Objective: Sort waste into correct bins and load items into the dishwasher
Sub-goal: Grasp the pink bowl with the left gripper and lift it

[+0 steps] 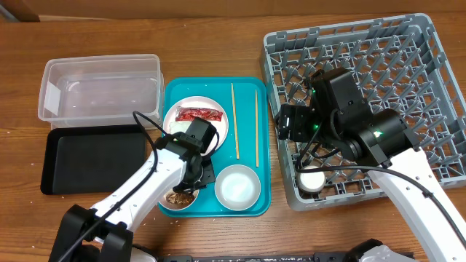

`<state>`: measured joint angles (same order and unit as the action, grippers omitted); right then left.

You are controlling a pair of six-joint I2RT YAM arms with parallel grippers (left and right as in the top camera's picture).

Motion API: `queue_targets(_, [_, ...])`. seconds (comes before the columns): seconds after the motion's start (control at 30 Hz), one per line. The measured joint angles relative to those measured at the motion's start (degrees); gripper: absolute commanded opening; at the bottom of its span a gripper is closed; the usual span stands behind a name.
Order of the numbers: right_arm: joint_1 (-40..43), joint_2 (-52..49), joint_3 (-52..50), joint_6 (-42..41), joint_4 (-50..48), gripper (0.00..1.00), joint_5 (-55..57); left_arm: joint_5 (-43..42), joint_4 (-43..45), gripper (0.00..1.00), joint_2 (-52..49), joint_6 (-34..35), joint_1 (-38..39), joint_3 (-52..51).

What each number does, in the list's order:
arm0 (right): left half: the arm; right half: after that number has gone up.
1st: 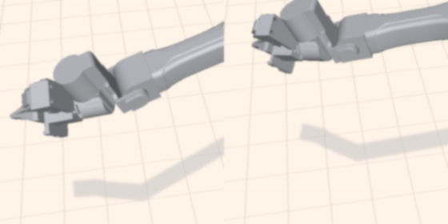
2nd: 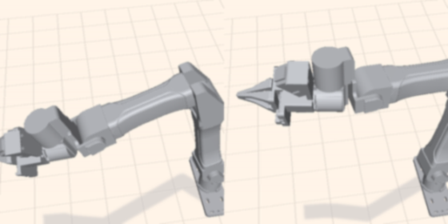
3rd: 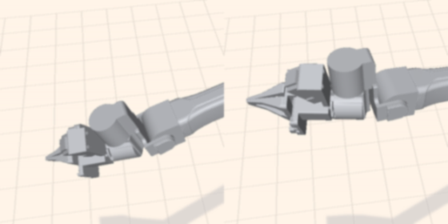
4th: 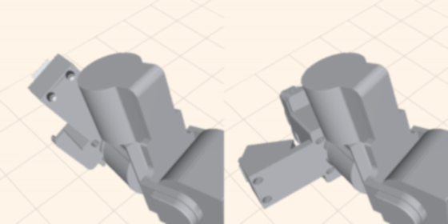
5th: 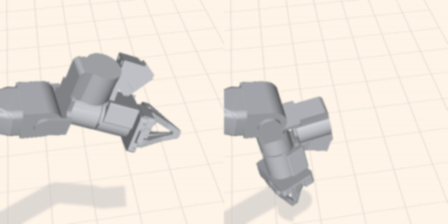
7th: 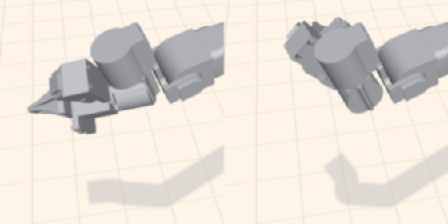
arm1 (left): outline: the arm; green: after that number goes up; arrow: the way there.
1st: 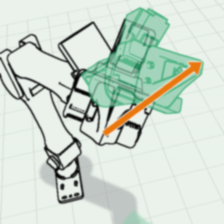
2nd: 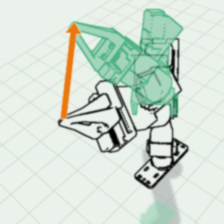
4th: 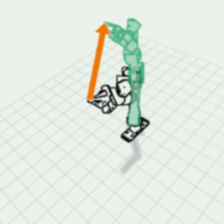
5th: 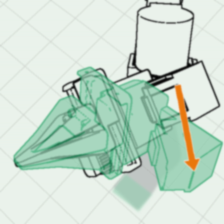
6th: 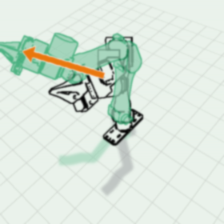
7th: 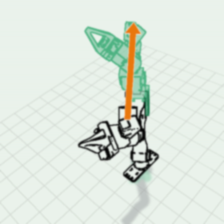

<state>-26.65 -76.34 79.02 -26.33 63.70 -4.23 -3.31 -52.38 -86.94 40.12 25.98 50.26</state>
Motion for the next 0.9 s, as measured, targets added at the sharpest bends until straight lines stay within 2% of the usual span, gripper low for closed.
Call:
queue_targets(0.1, [-0.02,0.00,0.00,0.02,0.07,0.88,0.00,-5.31,-4.37,0.04,2.67,-2.62,-3.02,3.41])
queue_targets(0.17, [0.00,0.00,0.00,0.00,0.20,0.88,-0.02,-10.97,-7.67,0.04,6.32,-6.58,-9.25,6.29])
queue_targets(0.27, [0.00,0.00,0.00,0.04,0.20,0.89,-0.02,-22.95,-9.14,0.04,11.41,-15.63,-27.78,8.90])
queue_targets(0.37, [-0.02,0.00,0.00,0.02,0.15,0.89,0.00,-35.19,-10.21,0.04,10.47,-24.90,-45.44,9.20])
queue_targets(0.5, [-0.02,0.00,0.00,0.02,0.04,0.89,0.04,-46.01,-9.09,0.04,4.20,-32.26,-58.36,9.20])
queue_targets(0.67, [-0.02,0.00,0.00,0.04,-0.02,0.89,-0.02,-59.08,-9.86,0.04,-6.40,-40.06,-64.00,9.20])
queue_targets(0.73, [0.00,0.00,0.00,0.02,0.04,0.89,-0.02,-68.11,-10.86,0.04,-10.67,-43.10,-65.75,9.20])
queue_targets(0.9, [0.00,0.00,0.00,0.00,0.07,0.89,-0.26,-77.90,-10.67,0.04,-12.63,-45.11,-70.16,9.20])
